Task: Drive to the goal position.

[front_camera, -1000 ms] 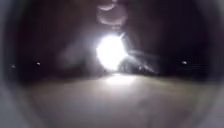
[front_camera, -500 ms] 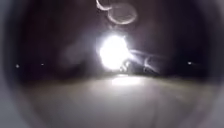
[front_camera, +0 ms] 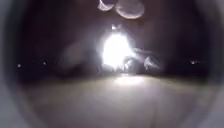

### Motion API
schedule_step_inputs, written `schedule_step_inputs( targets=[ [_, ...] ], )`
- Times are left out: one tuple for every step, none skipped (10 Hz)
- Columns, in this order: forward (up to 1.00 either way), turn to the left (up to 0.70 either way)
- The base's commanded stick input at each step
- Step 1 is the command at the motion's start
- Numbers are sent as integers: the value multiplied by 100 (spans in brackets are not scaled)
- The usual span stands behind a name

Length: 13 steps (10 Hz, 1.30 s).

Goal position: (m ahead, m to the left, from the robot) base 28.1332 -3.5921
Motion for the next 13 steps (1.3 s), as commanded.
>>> schedule_step_inputs(
  targets=[
    [100,-19],
    [100,-32],
    [100,-26],
    [100,0],
    [100,0],
    [100,0],
    [100,0],
    [100,0],
    [100,0],
    [100,0],
    [100,0],
    [100,0],
    [100,0]
  ],
)
